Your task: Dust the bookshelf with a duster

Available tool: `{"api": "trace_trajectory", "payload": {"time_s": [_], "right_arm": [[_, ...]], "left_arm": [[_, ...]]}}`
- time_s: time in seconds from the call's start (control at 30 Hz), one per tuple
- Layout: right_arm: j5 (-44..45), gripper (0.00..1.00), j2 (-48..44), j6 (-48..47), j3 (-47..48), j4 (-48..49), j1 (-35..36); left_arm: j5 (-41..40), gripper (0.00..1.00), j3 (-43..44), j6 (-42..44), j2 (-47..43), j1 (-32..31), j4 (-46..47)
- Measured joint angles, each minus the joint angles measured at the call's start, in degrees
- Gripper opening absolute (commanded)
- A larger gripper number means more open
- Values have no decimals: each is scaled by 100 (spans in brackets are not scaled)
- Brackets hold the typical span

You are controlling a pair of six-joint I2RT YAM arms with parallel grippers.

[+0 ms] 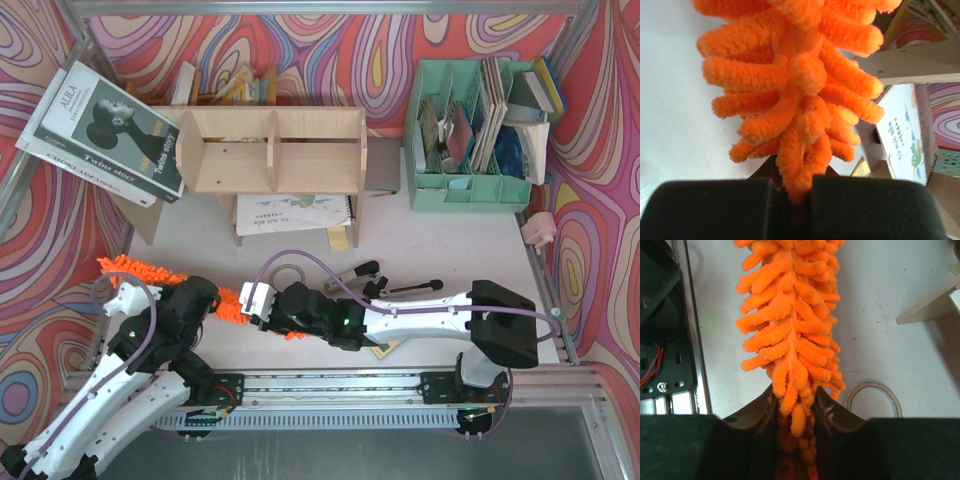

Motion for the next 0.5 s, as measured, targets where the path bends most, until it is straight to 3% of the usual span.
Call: {"api": "trace_trajectory", "payload": {"time_s": [0.23, 0.37, 0.5], "right_arm": [[-22, 73, -278, 48, -98, 181, -7], [-46, 80, -651, 15, -240, 168, -7], [-125, 81, -1005, 0, -398, 61, -28]], "left_arm": [[-289, 0, 358, 76, -140, 0, -328], [-553, 0, 616, 184, -142, 0, -592], [-787, 0, 885, 267, -142, 0, -776]]}}
